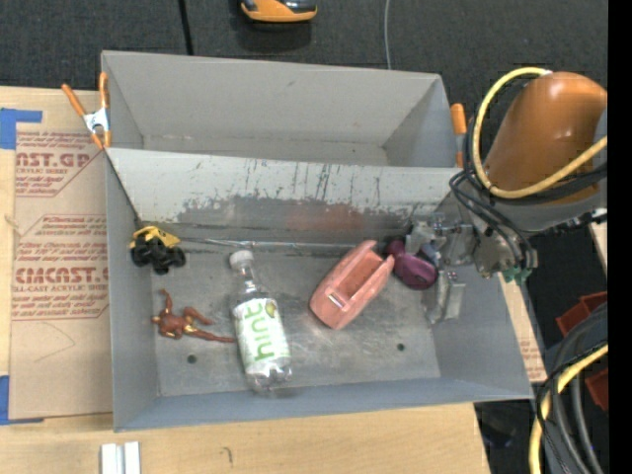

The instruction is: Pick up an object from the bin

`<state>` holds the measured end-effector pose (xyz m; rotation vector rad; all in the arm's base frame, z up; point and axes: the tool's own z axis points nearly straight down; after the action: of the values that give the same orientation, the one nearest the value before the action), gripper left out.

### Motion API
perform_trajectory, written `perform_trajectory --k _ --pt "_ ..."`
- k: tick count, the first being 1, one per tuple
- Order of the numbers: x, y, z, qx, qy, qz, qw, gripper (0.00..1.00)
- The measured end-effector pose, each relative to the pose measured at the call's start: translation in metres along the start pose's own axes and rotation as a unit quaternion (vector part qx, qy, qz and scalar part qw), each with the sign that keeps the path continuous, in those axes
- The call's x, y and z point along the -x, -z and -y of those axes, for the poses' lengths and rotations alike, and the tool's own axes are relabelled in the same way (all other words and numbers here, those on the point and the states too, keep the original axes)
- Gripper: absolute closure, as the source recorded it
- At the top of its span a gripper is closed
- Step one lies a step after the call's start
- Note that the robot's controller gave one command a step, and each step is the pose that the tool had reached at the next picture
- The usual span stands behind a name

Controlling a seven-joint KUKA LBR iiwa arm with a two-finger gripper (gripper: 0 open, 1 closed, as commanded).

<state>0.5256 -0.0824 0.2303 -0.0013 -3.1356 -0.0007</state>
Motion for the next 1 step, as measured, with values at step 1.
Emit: perform_trajectory --k 1 --pt "0.0013 0.0047 -0.0005 -0.001 0.001 0.0040 1.0000 0.00"
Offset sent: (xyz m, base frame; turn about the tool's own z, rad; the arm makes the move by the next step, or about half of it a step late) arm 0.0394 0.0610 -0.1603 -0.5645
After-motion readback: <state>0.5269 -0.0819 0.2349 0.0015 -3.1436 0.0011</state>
